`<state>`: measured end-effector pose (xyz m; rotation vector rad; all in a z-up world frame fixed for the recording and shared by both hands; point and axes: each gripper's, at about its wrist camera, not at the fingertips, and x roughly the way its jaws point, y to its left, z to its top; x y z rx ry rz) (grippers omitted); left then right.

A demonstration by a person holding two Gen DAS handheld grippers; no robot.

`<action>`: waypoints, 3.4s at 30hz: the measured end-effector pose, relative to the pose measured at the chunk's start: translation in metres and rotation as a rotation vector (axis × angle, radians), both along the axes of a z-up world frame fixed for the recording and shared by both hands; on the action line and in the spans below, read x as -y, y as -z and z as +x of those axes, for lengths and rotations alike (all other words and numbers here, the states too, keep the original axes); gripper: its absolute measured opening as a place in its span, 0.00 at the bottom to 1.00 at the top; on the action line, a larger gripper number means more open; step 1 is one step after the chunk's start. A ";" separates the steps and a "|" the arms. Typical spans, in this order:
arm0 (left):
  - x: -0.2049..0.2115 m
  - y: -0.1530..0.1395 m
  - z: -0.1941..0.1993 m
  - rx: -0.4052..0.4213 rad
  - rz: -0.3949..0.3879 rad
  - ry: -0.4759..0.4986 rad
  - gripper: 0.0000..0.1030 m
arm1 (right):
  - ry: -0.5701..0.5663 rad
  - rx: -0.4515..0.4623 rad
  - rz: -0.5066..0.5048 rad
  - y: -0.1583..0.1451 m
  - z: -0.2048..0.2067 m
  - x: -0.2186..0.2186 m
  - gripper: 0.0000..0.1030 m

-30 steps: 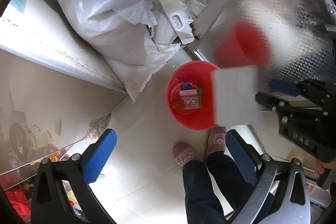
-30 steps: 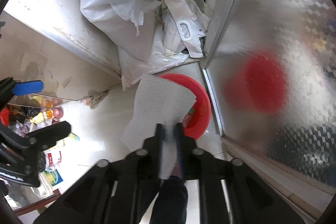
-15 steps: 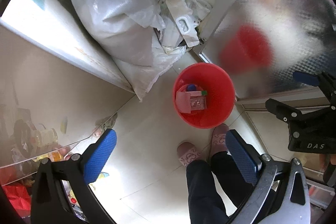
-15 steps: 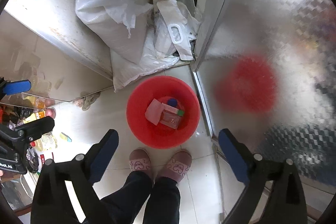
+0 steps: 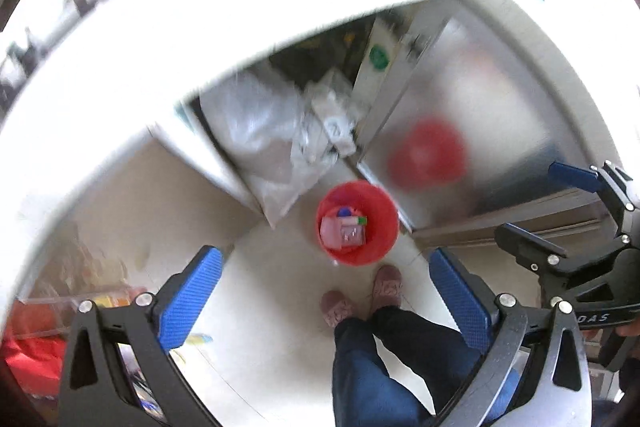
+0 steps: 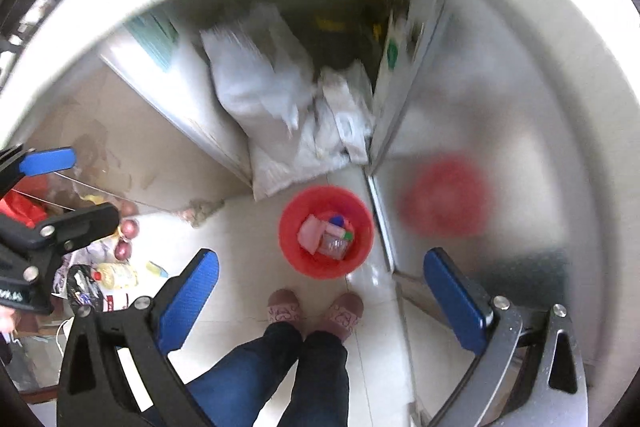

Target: Collect trash

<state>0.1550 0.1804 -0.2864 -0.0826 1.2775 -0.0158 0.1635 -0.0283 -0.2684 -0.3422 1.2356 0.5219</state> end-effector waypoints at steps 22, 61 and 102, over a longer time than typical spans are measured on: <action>0.058 -0.172 0.054 0.270 -0.032 0.225 1.00 | 0.168 0.185 0.116 -0.171 0.024 0.056 0.99; 0.124 -0.117 0.310 0.030 0.009 0.127 1.00 | 0.096 -0.061 0.083 -0.107 0.308 0.084 0.85; 0.182 -0.169 0.295 0.169 -0.069 0.386 1.00 | 0.216 0.149 0.152 -0.228 0.244 0.148 0.13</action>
